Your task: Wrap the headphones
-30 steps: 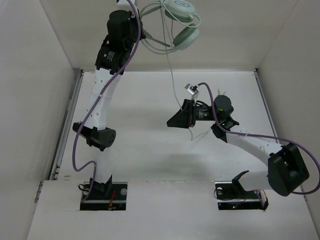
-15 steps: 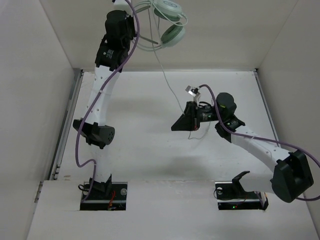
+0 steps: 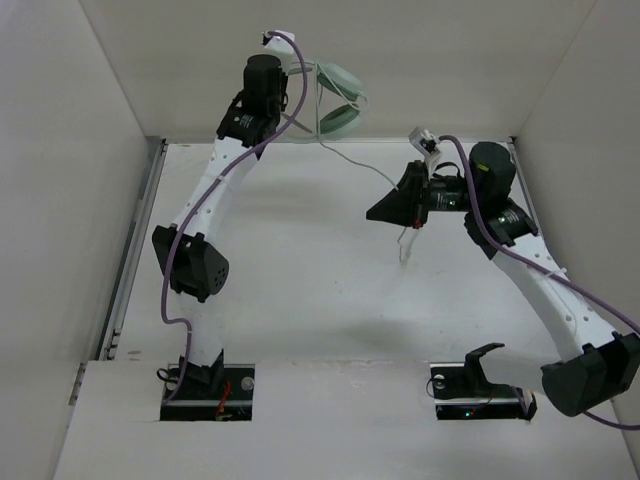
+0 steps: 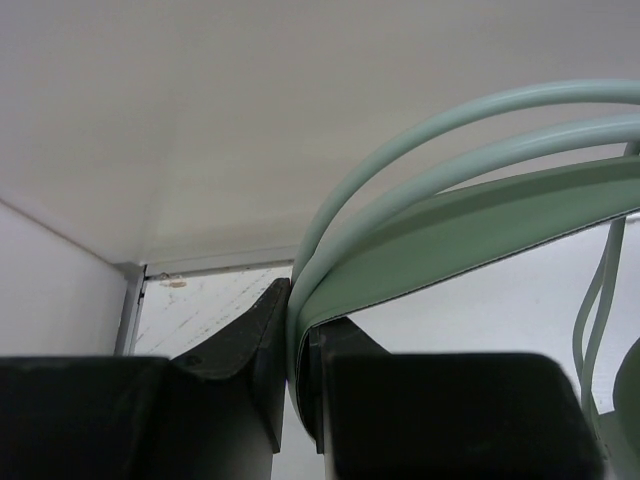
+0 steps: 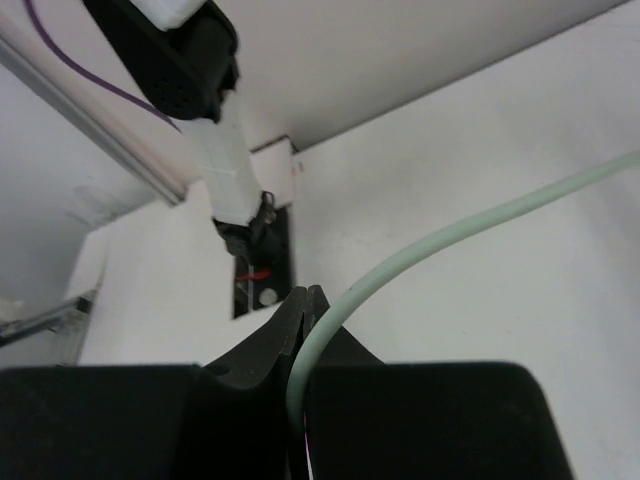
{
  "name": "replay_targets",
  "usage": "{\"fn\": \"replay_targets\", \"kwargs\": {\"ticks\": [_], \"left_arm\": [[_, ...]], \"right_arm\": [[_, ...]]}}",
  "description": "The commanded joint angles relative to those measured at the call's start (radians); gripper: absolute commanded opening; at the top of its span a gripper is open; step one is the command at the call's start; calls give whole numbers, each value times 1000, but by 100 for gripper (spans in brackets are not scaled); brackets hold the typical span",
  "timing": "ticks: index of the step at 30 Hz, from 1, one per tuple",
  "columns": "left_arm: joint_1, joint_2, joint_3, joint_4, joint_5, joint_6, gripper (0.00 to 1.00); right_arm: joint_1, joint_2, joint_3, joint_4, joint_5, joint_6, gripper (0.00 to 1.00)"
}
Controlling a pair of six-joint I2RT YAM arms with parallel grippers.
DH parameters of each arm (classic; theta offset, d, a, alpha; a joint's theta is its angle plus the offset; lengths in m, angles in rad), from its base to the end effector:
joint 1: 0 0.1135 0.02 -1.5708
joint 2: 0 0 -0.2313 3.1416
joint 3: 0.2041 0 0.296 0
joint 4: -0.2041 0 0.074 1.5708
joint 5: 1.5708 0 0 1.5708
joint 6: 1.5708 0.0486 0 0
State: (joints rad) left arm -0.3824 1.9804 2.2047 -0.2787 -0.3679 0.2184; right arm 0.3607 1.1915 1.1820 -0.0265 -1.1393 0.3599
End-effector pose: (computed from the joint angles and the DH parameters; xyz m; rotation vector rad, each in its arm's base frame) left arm 0.4709 -0.1706 0.4421 0.2041 1.6114 0.1725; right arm 0.2829 0.1539 0.3822 -0.9434 1.5256 1.4335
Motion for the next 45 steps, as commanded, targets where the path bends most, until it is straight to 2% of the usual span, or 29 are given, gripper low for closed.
{"fn": "replay_targets", "kwargs": {"ticks": [1,7,10,17,21,25,30,36,39,45], "left_arm": [[-49,-130,-39,185,-29,28,2],[-104,-147,-157,179,-29,50,2],[-135,-160,-198,173,-25,56,2],[-177,-196,-276,130,12,67,2],[-203,-219,-325,105,32,64,2],[-253,-233,-361,87,61,61,2],[-308,-238,-358,58,87,38,2],[-376,-275,-343,21,135,7,2],[-404,-304,-333,16,147,-13,2],[-430,-334,-263,-16,193,-48,2]], "right_arm": [[4,-12,141,-301,79,-290,5],[7,57,411,-668,284,-671,7],[25,85,490,-806,407,-853,6],[16,89,577,-871,720,-1154,4],[7,99,596,-753,932,-1269,2],[-7,117,593,-546,1027,-1277,3],[1,155,588,-423,1070,-1286,2],[-13,192,467,-205,1110,-1343,3],[-74,221,395,-132,1118,-1343,3],[-183,278,357,-128,1078,-1222,5]]}}
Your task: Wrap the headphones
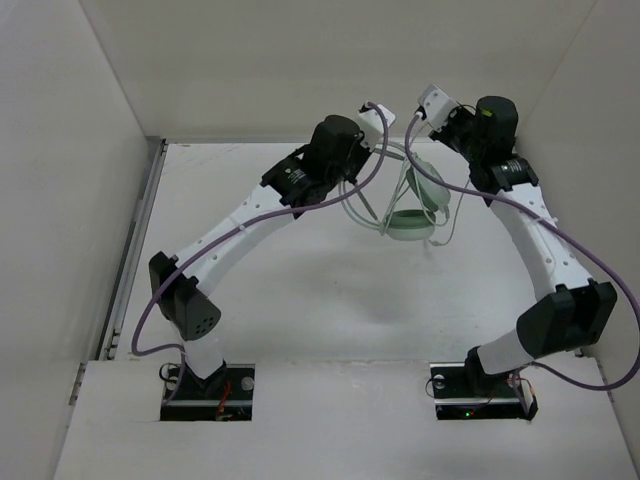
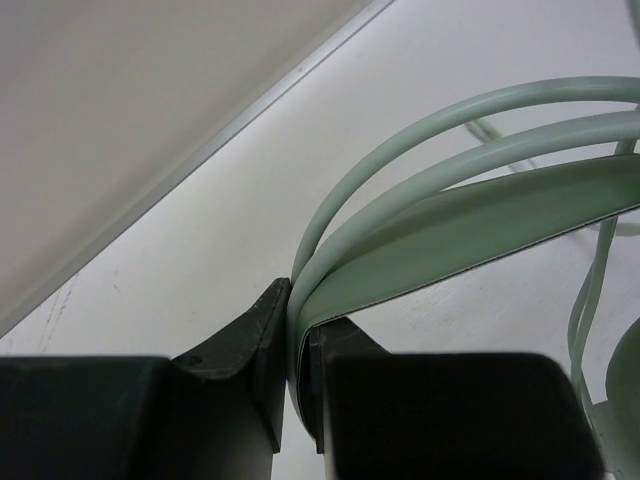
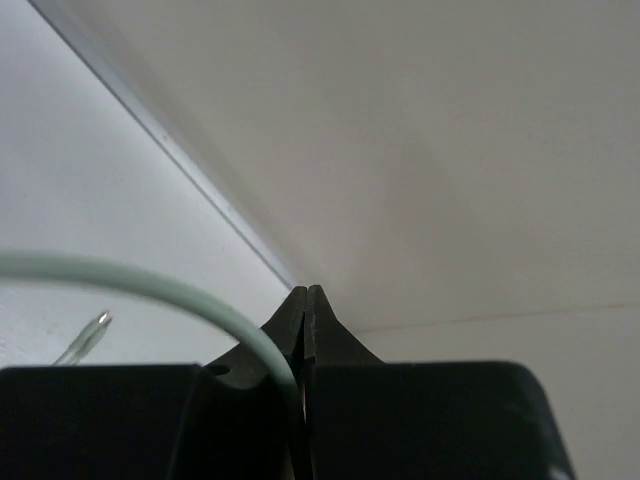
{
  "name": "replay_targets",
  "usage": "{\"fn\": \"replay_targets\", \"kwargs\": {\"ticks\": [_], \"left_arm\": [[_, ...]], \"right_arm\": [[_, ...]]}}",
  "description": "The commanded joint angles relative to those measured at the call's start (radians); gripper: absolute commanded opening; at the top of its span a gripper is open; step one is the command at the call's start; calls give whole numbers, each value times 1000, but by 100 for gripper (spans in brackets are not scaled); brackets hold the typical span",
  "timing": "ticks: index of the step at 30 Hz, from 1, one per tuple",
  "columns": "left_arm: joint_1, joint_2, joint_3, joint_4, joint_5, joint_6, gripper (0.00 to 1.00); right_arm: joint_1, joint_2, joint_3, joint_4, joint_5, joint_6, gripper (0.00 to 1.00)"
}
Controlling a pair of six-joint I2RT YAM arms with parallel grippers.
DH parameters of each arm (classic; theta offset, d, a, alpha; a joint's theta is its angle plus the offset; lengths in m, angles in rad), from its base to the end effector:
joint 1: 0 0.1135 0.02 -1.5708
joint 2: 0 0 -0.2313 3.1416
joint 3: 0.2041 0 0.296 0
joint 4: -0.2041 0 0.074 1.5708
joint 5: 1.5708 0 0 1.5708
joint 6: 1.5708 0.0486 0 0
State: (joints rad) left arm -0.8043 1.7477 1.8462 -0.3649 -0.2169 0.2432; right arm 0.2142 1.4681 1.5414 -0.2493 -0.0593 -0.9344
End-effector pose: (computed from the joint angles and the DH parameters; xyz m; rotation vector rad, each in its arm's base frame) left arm 0.3269 -0.3244 0.3974 0.7830 1.6598 -0.1954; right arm 0.3918 0.0882 0.4032 -0.9984 1.4620 -0.4734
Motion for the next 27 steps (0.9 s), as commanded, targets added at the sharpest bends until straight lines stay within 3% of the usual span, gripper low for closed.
{"fn": "replay_targets", "kwargs": {"ticks": [1,8,16,21,27], "left_arm": [[-8,-103,116,64,45,-81,2],[-3,-96,232,32,93,-122,2],[-9,-67,378,-5,157,-202,3],[-23,-14,525,-29,182,-237,3],[-19,44,677,-51,182,-271,3]], "right_arm": [[-52,4,-6,91,-14,106,6],[-140,14,9,21,-219,383,10],[-204,14,-17,53,-690,828,12],[-166,-3,-177,312,-922,1193,15],[-20,-20,-446,821,-955,1649,26]]}}
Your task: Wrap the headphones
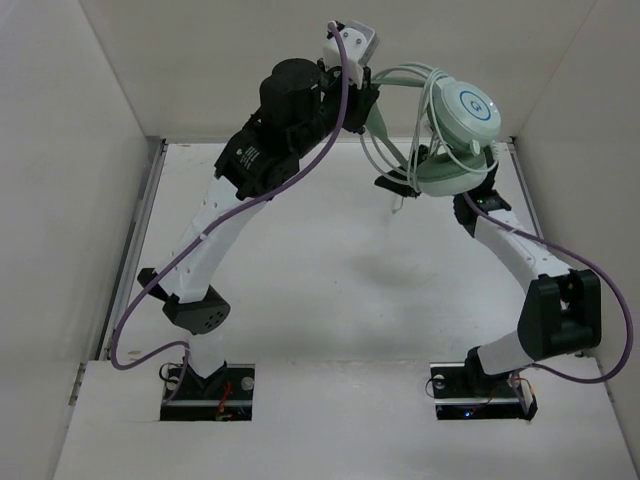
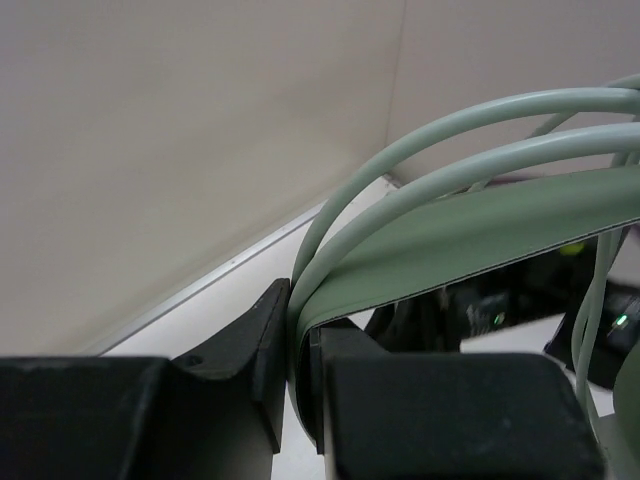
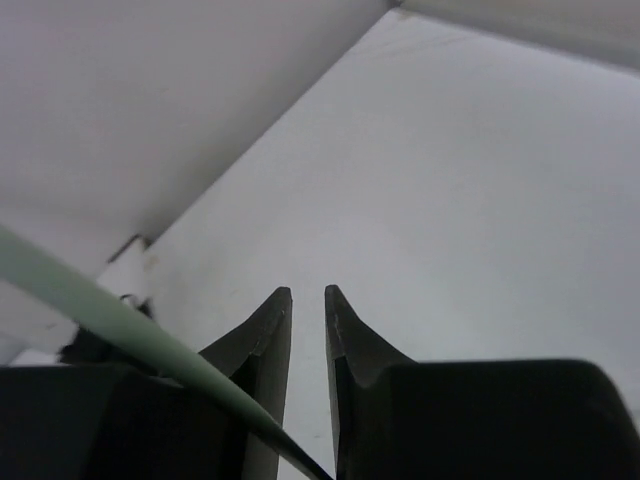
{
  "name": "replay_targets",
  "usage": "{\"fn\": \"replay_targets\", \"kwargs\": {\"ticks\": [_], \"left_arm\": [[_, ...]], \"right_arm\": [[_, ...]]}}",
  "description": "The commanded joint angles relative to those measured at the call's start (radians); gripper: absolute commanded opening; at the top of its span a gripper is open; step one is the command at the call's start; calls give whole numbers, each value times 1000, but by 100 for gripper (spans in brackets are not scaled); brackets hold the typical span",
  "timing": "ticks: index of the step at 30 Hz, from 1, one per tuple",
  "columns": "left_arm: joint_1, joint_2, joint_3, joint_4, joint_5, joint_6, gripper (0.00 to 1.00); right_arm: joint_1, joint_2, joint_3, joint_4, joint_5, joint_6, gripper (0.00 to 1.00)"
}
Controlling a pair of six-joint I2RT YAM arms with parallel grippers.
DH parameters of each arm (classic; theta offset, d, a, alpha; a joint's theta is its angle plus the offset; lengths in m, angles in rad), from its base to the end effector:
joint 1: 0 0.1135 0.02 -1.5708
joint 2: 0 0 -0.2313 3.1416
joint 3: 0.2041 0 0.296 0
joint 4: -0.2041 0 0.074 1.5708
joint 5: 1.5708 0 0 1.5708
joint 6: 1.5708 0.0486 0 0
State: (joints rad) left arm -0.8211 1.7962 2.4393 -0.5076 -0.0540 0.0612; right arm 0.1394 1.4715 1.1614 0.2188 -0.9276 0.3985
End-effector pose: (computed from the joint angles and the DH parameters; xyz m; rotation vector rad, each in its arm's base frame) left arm 0.2670 -0.2830 0.5773 0.5829 1.3404 -0.5841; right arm 0.3849 0.0933 0.3029 -0.5183 1.6833 1.1611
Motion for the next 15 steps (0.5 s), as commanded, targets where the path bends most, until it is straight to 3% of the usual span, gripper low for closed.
{"fn": "replay_targets", "kwargs": {"ticks": [1,6,15], "left_arm": [[1,0,95,95,14,-93,3],[15,9,109,124,-41,-109,3],[90,46,171,185,-122,-64,3]], "right_arm": [[67,-19,-90,411,-80,366,29],[114,-11,-176,537,-50,503,35],[157,-79,-310,545,-45,536,42]]}}
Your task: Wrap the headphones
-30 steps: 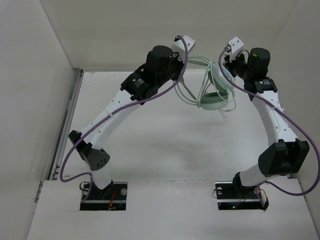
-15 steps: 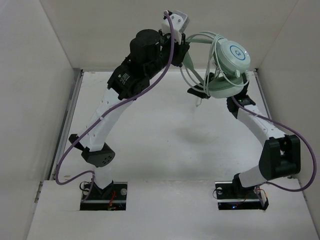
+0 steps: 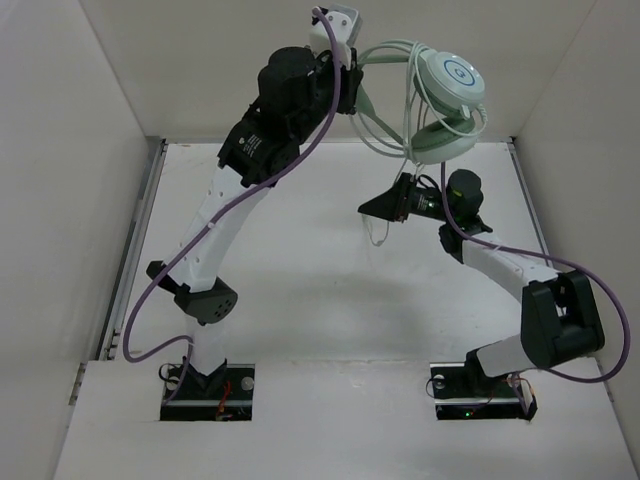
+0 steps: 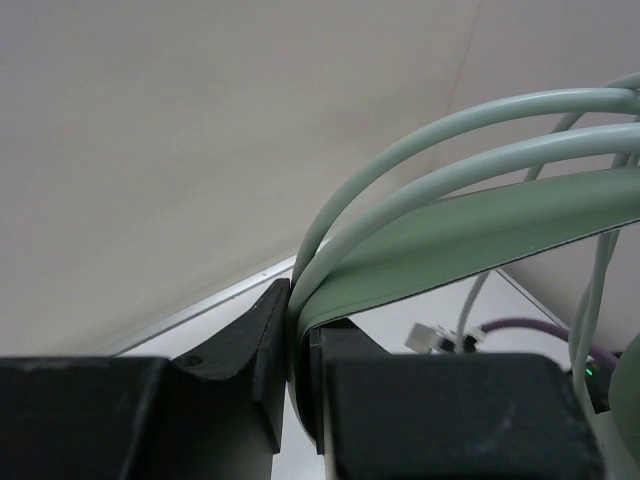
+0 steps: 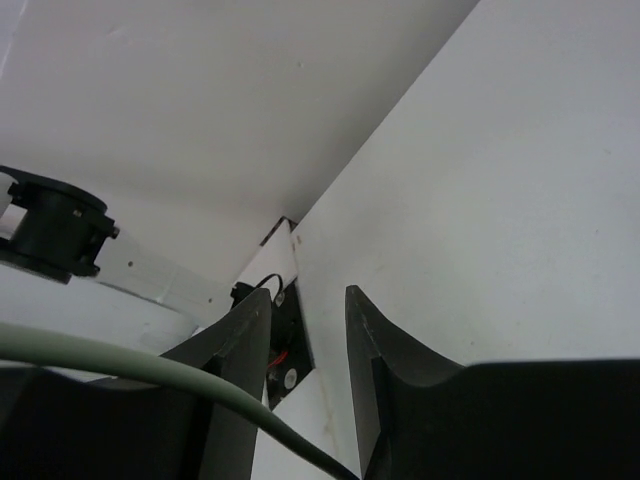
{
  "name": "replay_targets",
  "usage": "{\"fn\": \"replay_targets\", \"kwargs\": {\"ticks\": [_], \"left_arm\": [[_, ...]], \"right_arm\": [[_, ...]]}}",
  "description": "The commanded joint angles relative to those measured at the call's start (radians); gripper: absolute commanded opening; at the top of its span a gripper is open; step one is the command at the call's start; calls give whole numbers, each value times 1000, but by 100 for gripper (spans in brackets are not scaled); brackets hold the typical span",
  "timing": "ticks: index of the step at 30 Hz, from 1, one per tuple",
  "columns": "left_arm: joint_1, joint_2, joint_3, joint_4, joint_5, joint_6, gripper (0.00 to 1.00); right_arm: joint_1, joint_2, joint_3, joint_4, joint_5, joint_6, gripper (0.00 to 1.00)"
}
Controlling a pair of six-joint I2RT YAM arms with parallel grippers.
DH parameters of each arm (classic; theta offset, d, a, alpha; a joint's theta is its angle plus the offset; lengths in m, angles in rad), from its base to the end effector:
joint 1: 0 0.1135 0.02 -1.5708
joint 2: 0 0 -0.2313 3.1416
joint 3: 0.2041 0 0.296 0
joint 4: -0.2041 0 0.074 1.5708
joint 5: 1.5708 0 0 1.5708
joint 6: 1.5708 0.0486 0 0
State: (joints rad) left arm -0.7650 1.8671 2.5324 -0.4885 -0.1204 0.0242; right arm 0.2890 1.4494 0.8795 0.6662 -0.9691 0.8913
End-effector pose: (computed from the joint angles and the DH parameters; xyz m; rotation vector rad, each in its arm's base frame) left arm 0.2918 -0.2720 0.5823 0.4491 1.3429 -0.5313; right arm 0.3427 0.1437 0.2470 -0.3922 1.7199 1.6028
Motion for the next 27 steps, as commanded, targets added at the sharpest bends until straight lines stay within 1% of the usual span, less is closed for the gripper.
{"fn": "replay_targets", "kwargs": {"ticks": [1,7,17,22,27], "left_arm": [[39,-22,86,168,-61,-24,3],[72,-6,112,200,-97,6,3],[112,23,105,260,-251,63,4],[125,35,91,297,-323,97,4],[134,49,66,358,-386,169,4]], "right_arm": [[11,-64,-37,99,-3,47,43],[11,-122,-106,102,-11,77,48],[58,-199,-165,81,-48,57,48],[95,-222,-160,10,-77,-11,45],[127,-236,-145,-77,-95,-72,44]]}}
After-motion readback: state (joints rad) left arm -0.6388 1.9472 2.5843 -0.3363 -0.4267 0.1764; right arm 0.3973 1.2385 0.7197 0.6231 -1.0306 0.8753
